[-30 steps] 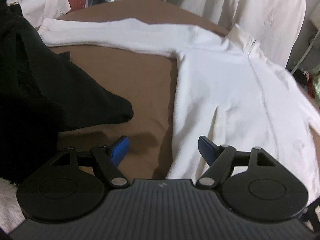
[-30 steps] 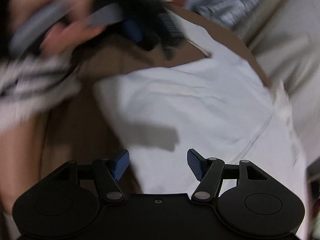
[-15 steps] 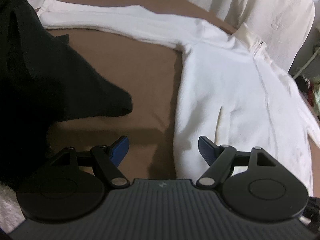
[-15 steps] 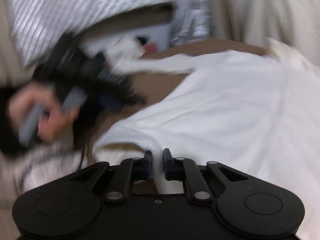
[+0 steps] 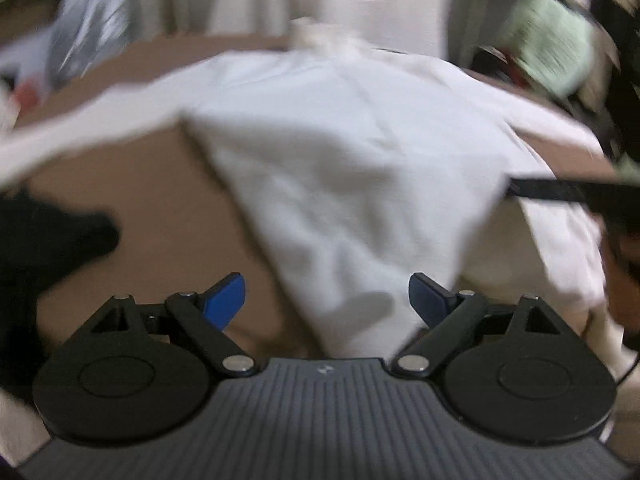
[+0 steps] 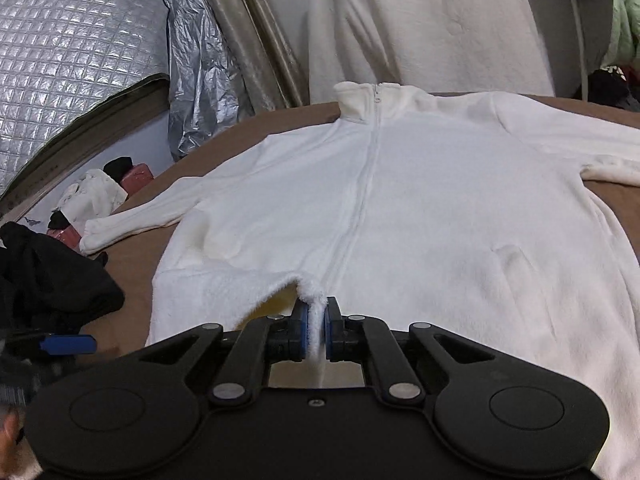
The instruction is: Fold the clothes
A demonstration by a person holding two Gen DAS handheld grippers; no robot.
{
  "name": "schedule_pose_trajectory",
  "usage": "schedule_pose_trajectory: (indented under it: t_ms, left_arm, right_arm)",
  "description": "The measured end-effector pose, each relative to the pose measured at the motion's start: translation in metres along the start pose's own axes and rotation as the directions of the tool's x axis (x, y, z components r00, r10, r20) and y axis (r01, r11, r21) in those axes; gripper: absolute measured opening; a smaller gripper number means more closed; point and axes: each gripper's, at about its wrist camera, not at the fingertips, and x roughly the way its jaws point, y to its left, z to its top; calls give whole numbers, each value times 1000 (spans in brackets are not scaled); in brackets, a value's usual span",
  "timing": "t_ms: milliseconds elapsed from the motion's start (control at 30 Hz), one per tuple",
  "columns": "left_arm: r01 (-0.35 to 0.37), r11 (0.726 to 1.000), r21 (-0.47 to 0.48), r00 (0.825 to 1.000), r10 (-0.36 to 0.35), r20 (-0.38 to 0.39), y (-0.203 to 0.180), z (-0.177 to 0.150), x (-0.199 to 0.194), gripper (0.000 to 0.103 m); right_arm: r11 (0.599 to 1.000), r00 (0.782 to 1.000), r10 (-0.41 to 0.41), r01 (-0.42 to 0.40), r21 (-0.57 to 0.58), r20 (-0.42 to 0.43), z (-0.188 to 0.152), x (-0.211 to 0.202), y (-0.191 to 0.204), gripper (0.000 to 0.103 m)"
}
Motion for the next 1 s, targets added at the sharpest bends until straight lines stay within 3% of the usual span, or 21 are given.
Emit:
schedule_pose_trajectory:
  t_ms: [67, 200, 233, 367, 500, 533, 600, 633, 667, 733, 833, 900, 967, 1000]
  left_arm:
    - [-18, 995, 101, 1000, 17, 5, -22, -4, 3, 103]
    - [-54, 953, 298, 999, 50, 21, -67, -12, 9, 103]
    - [-59, 953, 298, 998, 54, 27, -69, -12, 9, 103]
    - [-66, 988, 142, 997, 58, 54, -45, -6, 4, 102]
    - [-66, 998, -17, 995, 67, 79, -22, 0, 0, 101]
    - [-65, 996, -57, 994, 70, 85, -16, 2, -1, 96]
    - [-70, 993, -97, 990, 81, 115, -6, 5, -3, 54]
    - [-83, 992, -93, 989, 94, 118, -5, 7, -1, 12]
    - [-111, 990, -92, 984, 123, 132, -4, 9, -4, 4]
    - [-184, 977, -105, 962, 201, 186, 2, 12, -18, 4]
    - [-265, 949, -169, 895, 308, 323, 11, 7, -79, 4]
    - [-298, 937, -184, 881, 344, 325, 13, -4, -101, 4]
    - [-339, 921, -190, 894, 378, 240, 19, -15, -89, 4]
    - [-344, 916, -205, 910, 380, 168, 25, -20, -76, 4]
  right_arm:
    - [1000, 1000, -12, 12, -18, 8, -1, -3, 3, 8]
    - [998, 999, -36, 37, -54, 24, -2, -9, 9, 8]
    - [997, 999, -42, 43, -63, 28, -2, -10, 10, 8]
    - [993, 997, -65, 69, -98, 45, -3, -16, 16, 8]
    - [987, 994, -87, 94, -132, 63, -4, -22, 21, 8]
    - [985, 993, -92, 101, -141, 67, -4, -23, 23, 8]
    - [980, 992, -103, 114, -164, 75, -6, -26, 26, 8]
    - [975, 991, -108, 121, -185, 78, -8, -26, 29, 8]
    - [970, 990, -114, 128, -207, 80, -11, -26, 31, 8]
    - [961, 992, -97, 115, -250, 85, -16, -27, 37, 8]
    - [909, 992, -65, 102, -403, 104, -31, -31, 58, 7]
    - [829, 990, -61, 122, -546, 128, -46, -34, 78, 7]
    - [751, 989, -63, 136, -646, 135, -60, -35, 92, 7]
    - [725, 991, -62, 129, -677, 122, -66, -33, 95, 7]
